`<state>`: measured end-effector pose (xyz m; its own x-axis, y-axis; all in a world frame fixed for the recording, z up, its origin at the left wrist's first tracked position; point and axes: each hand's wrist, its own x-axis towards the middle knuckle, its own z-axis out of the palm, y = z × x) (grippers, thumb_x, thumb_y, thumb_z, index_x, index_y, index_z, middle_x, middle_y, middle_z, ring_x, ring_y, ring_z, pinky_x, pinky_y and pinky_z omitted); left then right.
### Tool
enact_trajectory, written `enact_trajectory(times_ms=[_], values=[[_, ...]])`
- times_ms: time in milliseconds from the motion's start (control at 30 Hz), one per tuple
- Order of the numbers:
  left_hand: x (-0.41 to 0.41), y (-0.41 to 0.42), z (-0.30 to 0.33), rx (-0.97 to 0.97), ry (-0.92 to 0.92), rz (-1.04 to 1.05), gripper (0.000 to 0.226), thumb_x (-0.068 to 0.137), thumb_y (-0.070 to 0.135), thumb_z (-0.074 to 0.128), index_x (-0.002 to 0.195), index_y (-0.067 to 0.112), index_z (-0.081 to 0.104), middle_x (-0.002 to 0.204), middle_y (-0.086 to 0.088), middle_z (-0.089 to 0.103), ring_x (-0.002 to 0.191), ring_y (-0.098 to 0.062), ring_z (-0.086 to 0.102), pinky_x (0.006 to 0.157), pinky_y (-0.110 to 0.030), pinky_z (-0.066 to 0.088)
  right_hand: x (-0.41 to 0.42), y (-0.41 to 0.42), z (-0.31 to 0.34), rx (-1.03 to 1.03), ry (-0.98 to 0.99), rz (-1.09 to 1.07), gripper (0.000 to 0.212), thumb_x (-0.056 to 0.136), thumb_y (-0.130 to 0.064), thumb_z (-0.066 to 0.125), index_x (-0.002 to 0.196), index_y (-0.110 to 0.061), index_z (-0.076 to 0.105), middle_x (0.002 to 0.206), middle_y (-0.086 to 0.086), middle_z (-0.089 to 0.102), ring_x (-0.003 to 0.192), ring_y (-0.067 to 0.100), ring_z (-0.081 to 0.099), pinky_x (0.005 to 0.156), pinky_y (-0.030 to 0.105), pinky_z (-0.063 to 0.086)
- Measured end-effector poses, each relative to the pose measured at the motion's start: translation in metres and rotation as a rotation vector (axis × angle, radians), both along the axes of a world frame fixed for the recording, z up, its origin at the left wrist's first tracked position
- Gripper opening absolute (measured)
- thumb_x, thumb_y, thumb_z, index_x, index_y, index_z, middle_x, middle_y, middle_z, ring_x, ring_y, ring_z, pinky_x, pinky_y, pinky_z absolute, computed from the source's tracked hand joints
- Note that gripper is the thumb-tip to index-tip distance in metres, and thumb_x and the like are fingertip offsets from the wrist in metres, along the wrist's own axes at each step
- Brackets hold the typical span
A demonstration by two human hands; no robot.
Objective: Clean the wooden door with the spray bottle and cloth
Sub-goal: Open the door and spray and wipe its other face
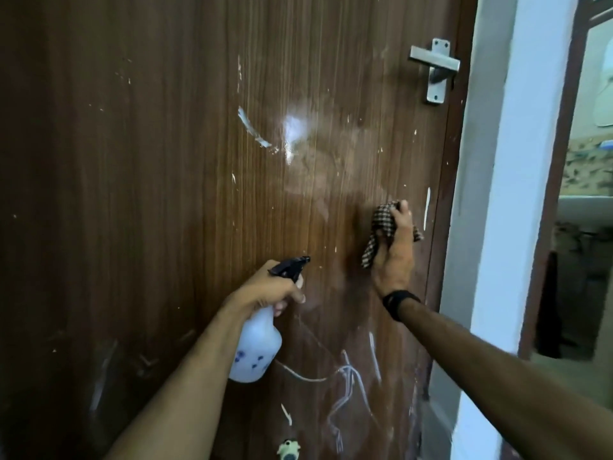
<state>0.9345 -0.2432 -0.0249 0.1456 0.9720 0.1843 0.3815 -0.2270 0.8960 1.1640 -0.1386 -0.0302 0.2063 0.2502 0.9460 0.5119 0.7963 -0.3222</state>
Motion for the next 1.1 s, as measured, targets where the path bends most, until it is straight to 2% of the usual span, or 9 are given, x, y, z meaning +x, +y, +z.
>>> enact_trajectory(times_ms=[133, 300, 467, 567, 633, 700, 833, 900, 1100], values=[[0.031, 0.004, 0.005, -0.007, -0.003, 0.009, 0.022, 0.084, -0.009, 0.067, 0.077, 0.007, 0.055, 0.045, 0.000, 0.050, 0.037, -0.014, 0.038, 0.042, -0.023, 0.037, 0.038, 0.011, 0.023, 0.021, 0.051, -0.054, 0.051, 0.097, 0.007, 0.048, 0.145, -0.007, 0.042, 0.161, 0.011, 0.031, 0.151, 0.024, 0.026, 0.122, 0.050, 0.024], [0.054, 0.007, 0.007, -0.039, 0.022, 0.006, 0.027, 0.082, -0.007, 0.069, 0.075, 0.012, 0.052, 0.051, -0.005, 0.045, 0.039, -0.015, 0.037, 0.044, -0.025, 0.036, 0.047, 0.021, 0.038, 0.006, 0.003, -0.051, 0.050, 0.099, 0.002, 0.042, 0.148, -0.009, 0.040, 0.163, 0.010, 0.028, 0.153, 0.024, 0.021, 0.123, 0.052, 0.022], [0.058, 0.013, 0.005, -0.075, 0.025, 0.049, 0.020, 0.083, -0.005, 0.071, 0.090, 0.008, 0.058, 0.049, 0.000, 0.048, 0.041, -0.012, 0.037, 0.043, -0.025, 0.037, 0.024, 0.030, 0.051, -0.042, -0.069, -0.008, 0.060, 0.096, 0.009, 0.042, 0.152, -0.012, 0.035, 0.165, 0.009, 0.022, 0.154, 0.027, 0.017, 0.121, 0.057, 0.024], [0.052, 0.017, 0.004, -0.062, 0.031, 0.076, 0.020, 0.083, -0.005, 0.071, 0.088, 0.009, 0.058, 0.047, 0.003, 0.049, 0.041, -0.011, 0.038, 0.045, -0.025, 0.037, 0.007, 0.039, 0.056, -0.068, -0.183, -0.056, 0.054, 0.104, -0.008, 0.042, 0.156, -0.015, 0.029, 0.167, 0.008, 0.014, 0.155, 0.027, 0.007, 0.124, 0.052, 0.012], [0.046, 0.020, 0.006, -0.052, 0.055, 0.093, 0.021, 0.082, -0.004, 0.072, 0.087, 0.011, 0.058, 0.052, -0.002, 0.049, 0.041, -0.013, 0.038, 0.045, -0.025, 0.036, -0.002, 0.042, 0.046, -0.042, -0.250, -0.129, 0.052, 0.108, -0.024, 0.035, 0.158, -0.019, 0.023, 0.168, 0.004, 0.007, 0.155, 0.023, -0.001, 0.124, 0.040, 0.000], [0.038, 0.024, 0.009, -0.046, 0.064, 0.119, 0.022, 0.081, -0.003, 0.074, 0.083, 0.011, 0.057, 0.058, -0.008, 0.048, 0.040, -0.015, 0.038, 0.046, -0.025, 0.037, -0.009, 0.044, 0.018, -0.026, -0.298, -0.154, 0.053, 0.108, -0.031, 0.032, 0.159, -0.022, 0.020, 0.169, 0.001, 0.003, 0.155, 0.022, -0.005, 0.123, 0.031, -0.006], [0.027, 0.026, 0.014, -0.028, 0.025, 0.092, 0.024, 0.082, -0.004, 0.074, 0.077, 0.010, 0.055, 0.057, -0.011, 0.044, 0.038, -0.016, 0.035, 0.043, -0.024, 0.035, -0.019, 0.039, -0.056, -0.011, -0.434, -0.182, 0.055, 0.107, -0.031, 0.036, 0.159, -0.022, 0.019, 0.169, 0.002, 0.004, 0.156, 0.027, -0.001, 0.126, 0.034, -0.002], [0.026, 0.026, 0.015, -0.009, 0.000, 0.091, 0.023, 0.082, -0.005, 0.073, 0.077, 0.009, 0.055, 0.052, -0.006, 0.044, 0.037, -0.014, 0.035, 0.042, -0.024, 0.034, -0.020, 0.039, -0.067, -0.007, -0.442, -0.206, 0.054, 0.108, -0.034, 0.035, 0.158, -0.021, 0.021, 0.169, 0.004, 0.008, 0.155, 0.029, 0.002, 0.126, 0.033, -0.001], [0.024, 0.027, 0.022, 0.032, -0.059, 0.151, 0.022, 0.082, -0.004, 0.072, 0.080, 0.012, 0.056, 0.057, -0.003, 0.047, 0.039, -0.012, 0.038, 0.044, -0.026, 0.037, -0.038, 0.040, 0.041, 0.028, -0.334, -0.229, 0.055, 0.107, -0.037, 0.036, 0.158, -0.019, 0.025, 0.167, 0.006, 0.012, 0.155, 0.028, 0.003, 0.125, 0.035, 0.000]])
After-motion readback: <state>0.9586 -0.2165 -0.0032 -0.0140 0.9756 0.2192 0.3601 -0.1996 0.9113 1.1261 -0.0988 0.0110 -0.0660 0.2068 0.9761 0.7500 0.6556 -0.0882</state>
